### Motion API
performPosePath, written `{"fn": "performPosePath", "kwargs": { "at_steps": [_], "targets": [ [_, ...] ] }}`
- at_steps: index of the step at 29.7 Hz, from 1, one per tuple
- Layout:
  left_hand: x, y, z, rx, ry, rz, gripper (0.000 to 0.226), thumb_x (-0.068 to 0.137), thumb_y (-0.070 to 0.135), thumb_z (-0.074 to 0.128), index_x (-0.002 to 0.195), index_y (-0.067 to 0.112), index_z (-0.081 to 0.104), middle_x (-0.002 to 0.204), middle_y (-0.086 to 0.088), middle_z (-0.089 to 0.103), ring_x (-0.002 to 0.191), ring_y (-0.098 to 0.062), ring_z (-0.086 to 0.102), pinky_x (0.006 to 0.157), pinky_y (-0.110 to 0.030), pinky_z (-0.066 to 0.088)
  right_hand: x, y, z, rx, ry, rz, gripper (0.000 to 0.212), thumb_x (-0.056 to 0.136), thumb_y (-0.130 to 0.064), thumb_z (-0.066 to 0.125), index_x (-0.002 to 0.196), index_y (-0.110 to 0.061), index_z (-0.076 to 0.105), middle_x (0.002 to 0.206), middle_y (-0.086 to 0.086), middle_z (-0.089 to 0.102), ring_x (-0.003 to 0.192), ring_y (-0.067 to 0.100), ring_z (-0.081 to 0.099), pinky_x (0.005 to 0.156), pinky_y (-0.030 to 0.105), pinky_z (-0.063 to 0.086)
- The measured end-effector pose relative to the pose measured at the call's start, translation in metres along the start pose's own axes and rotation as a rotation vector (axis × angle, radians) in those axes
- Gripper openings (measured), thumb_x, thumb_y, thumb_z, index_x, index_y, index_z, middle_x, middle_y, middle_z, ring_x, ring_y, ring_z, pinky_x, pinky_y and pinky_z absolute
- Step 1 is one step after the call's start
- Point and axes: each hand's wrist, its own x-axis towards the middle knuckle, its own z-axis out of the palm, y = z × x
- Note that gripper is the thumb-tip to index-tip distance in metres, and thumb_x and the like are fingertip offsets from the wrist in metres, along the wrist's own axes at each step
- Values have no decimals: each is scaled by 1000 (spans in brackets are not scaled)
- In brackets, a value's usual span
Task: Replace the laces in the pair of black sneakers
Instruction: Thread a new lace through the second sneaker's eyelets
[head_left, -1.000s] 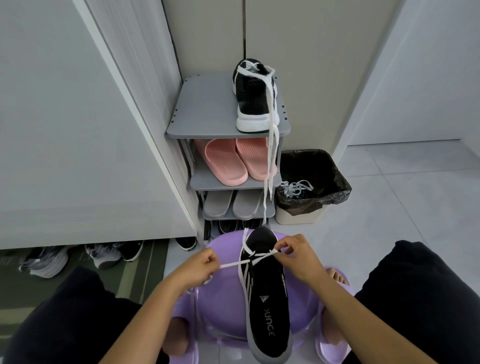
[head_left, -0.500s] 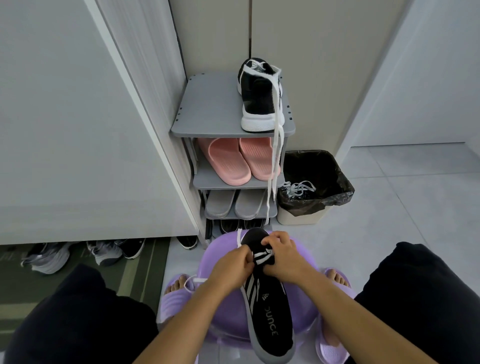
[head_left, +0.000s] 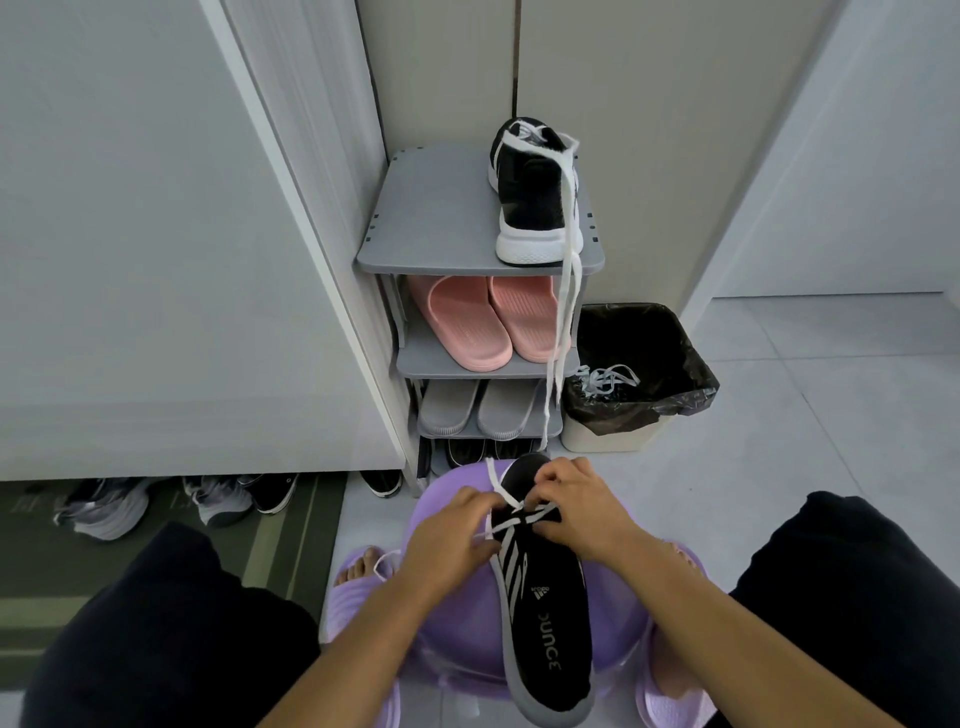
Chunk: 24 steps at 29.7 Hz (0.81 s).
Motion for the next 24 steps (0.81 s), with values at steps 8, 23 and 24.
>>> {"fn": "performPosePath", "kwargs": {
  "at_steps": [8,23,24],
  "targets": [
    [17,18,7,-13,10,-20,17,90,20,55,104,12,59,107,-4,57,93,-23,57,77,-32,41,11,-2,-11,-212,-107,-88,27,86,-32,58,110,-23,65,116,1,48,113,19,37,93,26,29],
    [21,17,9,-118,47,15,12,87,18,57,95,10,63,80,8,53,74,-11,49,64,-23,34,8,4,-2,67,-73,18,20,85,-33,62,103,-28,70,90,-7,37,103,15,40,92,24,33],
    [21,18,9,-90,58,15,13,88,18,56,95,10,63,88,4,58,80,-13,53,67,-25,36,8,5,-1,73,-78,24,20,85,-33,62,103,-28,70,91,-7,38,102,15,40,92,24,33]
  ]
}}
